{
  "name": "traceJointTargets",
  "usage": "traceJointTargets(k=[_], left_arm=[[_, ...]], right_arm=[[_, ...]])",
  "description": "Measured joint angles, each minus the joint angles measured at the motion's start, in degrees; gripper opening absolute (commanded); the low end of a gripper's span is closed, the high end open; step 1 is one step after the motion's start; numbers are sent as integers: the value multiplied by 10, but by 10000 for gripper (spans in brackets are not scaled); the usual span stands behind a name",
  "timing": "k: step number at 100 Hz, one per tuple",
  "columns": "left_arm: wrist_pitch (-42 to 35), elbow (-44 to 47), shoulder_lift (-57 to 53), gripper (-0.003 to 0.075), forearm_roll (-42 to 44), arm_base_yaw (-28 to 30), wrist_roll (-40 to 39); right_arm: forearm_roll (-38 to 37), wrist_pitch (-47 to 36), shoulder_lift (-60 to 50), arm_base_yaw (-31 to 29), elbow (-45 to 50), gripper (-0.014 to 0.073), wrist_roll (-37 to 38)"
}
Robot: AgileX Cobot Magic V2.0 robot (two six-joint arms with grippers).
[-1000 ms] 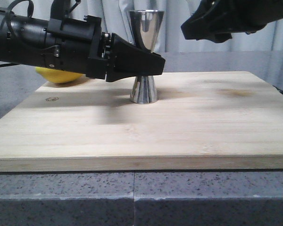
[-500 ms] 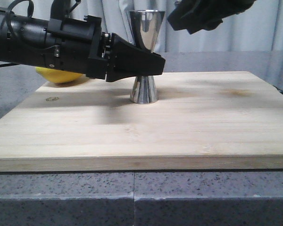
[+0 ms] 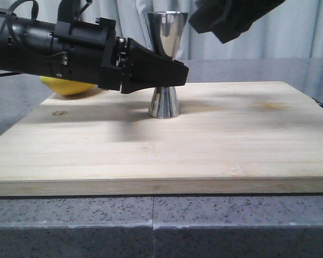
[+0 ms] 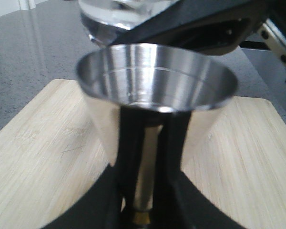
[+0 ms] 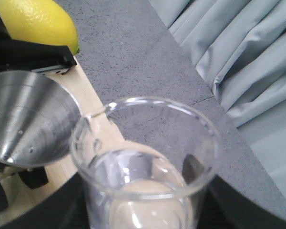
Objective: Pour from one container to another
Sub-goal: 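Lift the beaker with the right gripper over the jigger's cup, then tilt the beaker with the right gripper, pouring liquid into the jigger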
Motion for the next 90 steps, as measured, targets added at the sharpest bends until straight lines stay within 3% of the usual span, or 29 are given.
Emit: traceJointTargets(k=[90], left_arm=[[0,0,0,-19,0,0,0]], right_arm=[[-129,84,-1,40,-35,258,1]])
